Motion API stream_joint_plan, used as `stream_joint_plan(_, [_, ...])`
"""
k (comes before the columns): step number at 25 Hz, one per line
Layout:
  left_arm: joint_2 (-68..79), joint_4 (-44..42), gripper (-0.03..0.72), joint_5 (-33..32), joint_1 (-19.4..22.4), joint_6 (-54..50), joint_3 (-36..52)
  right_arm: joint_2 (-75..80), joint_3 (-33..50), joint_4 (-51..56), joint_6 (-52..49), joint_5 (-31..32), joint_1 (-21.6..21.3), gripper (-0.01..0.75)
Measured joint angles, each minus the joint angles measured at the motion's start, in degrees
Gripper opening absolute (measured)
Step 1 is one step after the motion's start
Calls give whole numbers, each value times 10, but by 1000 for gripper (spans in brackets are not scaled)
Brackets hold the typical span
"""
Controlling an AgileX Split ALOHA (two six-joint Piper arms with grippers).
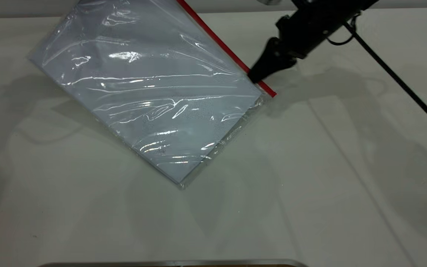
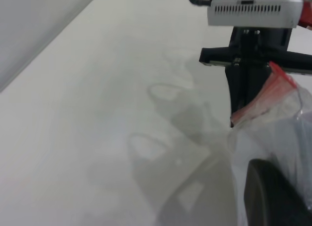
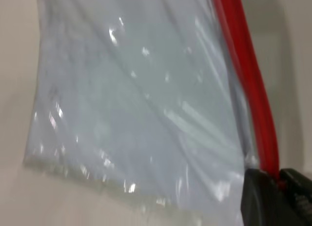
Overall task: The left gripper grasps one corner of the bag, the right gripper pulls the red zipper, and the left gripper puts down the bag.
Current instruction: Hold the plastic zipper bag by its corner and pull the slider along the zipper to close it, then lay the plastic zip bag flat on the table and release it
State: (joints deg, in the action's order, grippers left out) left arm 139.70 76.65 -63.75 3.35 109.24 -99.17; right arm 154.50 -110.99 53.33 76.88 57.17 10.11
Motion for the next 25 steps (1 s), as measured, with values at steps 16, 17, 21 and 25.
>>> stream_joint_plan(16, [-2, -72, 77, 18, -7, -121, -1, -25, -14, -45, -43, -14, -22, 259])
stream_joint_plan(17, [-1, -86, 93, 27, -13, -142, -1, -35, -20, -24, -43, -15, -23, 306])
stream_joint_plan(21, [26, -101, 233, 64, -45, -212, -1, -79, -54, 62, -55, 26, -29, 437])
stream_joint_plan(25, [43, -125, 399, 83, -58, -298, -1, -127, -73, 121, -93, 103, -31, 459])
